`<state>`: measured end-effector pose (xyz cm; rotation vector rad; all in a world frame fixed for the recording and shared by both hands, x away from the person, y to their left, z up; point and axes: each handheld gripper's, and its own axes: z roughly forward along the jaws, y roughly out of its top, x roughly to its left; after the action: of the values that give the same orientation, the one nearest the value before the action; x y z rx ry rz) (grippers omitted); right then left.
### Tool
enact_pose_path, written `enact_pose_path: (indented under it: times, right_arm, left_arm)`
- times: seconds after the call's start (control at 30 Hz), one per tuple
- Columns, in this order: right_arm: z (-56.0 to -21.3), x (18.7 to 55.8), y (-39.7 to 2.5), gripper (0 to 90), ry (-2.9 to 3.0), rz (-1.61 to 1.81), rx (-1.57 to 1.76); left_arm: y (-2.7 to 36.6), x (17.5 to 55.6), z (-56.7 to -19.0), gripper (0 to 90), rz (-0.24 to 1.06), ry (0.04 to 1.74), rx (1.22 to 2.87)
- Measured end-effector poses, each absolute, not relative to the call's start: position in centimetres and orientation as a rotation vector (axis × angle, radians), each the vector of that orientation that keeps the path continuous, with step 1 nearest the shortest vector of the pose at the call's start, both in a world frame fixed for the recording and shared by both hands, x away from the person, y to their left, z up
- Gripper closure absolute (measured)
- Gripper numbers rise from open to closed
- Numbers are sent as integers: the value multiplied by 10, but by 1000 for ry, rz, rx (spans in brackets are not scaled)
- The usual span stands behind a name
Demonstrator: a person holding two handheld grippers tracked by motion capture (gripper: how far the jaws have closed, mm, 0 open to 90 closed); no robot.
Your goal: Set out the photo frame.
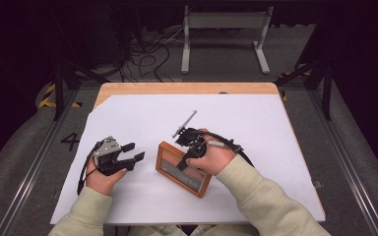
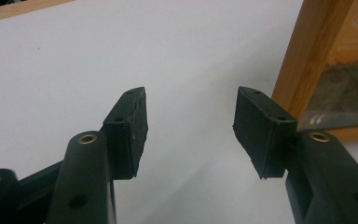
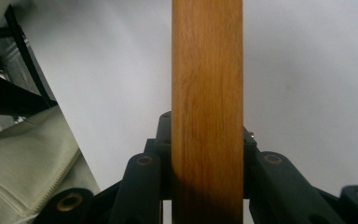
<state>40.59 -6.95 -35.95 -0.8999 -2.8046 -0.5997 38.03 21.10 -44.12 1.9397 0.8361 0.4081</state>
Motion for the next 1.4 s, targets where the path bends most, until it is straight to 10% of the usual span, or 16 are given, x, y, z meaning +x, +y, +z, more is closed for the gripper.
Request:
enact_pose_path:
  times: [0.6,1.4]
  right_arm:
    - [-313,422,-95,723,-2996,-466,-502]
    - [-343,457,-96,725,-3006,-357,-10]
  left_arm:
    - [211,380,-442,443,399,847,1936]
    - [211,380,-443,444,390,841,1943]
